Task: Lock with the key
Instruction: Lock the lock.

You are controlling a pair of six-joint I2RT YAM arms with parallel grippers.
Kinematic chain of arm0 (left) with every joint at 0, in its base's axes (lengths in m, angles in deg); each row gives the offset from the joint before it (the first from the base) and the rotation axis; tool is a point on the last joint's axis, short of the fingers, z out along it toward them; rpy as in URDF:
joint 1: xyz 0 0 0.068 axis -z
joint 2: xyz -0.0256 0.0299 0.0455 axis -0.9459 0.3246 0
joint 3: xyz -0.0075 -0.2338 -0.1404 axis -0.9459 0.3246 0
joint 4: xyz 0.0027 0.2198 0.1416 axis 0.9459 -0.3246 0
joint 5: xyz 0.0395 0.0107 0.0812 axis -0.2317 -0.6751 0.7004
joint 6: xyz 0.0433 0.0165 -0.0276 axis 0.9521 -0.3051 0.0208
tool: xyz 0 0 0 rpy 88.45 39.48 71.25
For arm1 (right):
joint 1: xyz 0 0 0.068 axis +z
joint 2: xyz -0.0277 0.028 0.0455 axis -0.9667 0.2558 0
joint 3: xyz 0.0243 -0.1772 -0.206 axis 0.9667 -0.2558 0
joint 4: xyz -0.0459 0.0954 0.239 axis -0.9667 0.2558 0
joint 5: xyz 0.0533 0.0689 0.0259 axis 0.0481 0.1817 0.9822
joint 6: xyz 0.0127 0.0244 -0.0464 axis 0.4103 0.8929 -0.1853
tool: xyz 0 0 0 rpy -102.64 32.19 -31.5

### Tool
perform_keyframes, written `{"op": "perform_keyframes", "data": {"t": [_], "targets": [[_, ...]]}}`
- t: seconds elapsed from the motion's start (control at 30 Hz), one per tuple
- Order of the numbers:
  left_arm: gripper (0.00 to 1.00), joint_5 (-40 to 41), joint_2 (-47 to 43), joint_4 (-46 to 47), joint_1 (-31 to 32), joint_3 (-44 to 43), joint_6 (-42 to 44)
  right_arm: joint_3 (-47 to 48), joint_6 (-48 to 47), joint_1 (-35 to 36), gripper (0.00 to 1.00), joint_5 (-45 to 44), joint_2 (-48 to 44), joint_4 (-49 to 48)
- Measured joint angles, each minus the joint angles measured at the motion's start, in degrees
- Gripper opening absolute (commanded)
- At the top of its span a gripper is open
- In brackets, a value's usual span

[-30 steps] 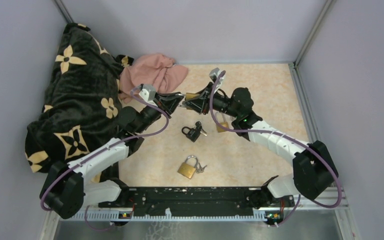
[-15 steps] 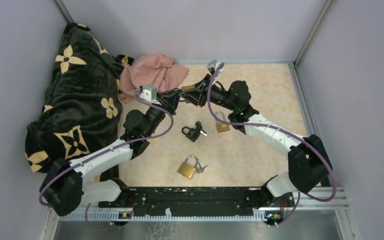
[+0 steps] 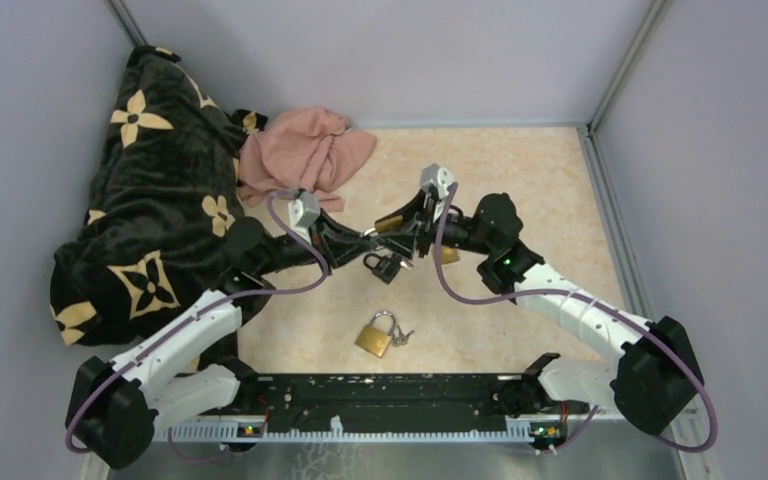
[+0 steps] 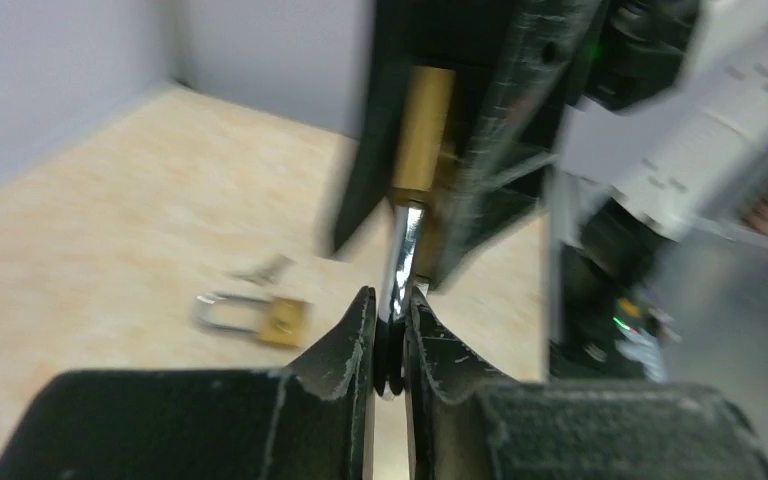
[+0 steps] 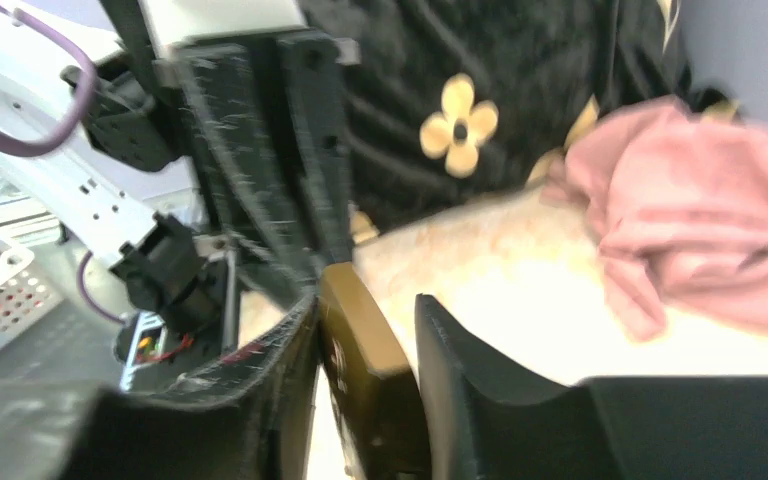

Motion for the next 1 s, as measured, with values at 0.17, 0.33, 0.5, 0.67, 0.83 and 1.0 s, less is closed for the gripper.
{"op": "perform_keyframes", "data": {"t": [0.17, 0.33, 0.5, 0.67, 0.83, 1.0], "targets": [[0.00, -11.63, -2.16, -7.80, 0.68, 4.15, 0.74, -6.84, -3.52, 0.24, 0.98, -0.66, -1.14, 5.18], [0.00, -15.80, -3.39, -14.51, -0.11, 9.94, 3.19, -11.72, -7.56, 0.92, 0.97, 1.95, -3.32, 14.62], [0.00, -16.63, -5.53, -20.06, -1.51, 12.61, 6.78, -14.80, -12.39, 0.90, 0.85, 5.09, -8.13, 20.20], [0.00, -17.38, -7.21, -20.26, -3.50, 12.76, 7.39, -21.53, -14.08, 2.38, 0.76, 4.87, -9.57, 17.38], [0.00, -18.18, -7.80, -18.88, -4.90, 12.76, 6.49, -28.65, -12.68, 8.94, 0.64, 1.84, -4.50, 5.73], [0.00, -18.99, -7.89, -18.36, -5.18, 12.76, 5.57, -29.29, -9.99, 9.40, 0.61, -0.46, 1.57, -4.15]]}}
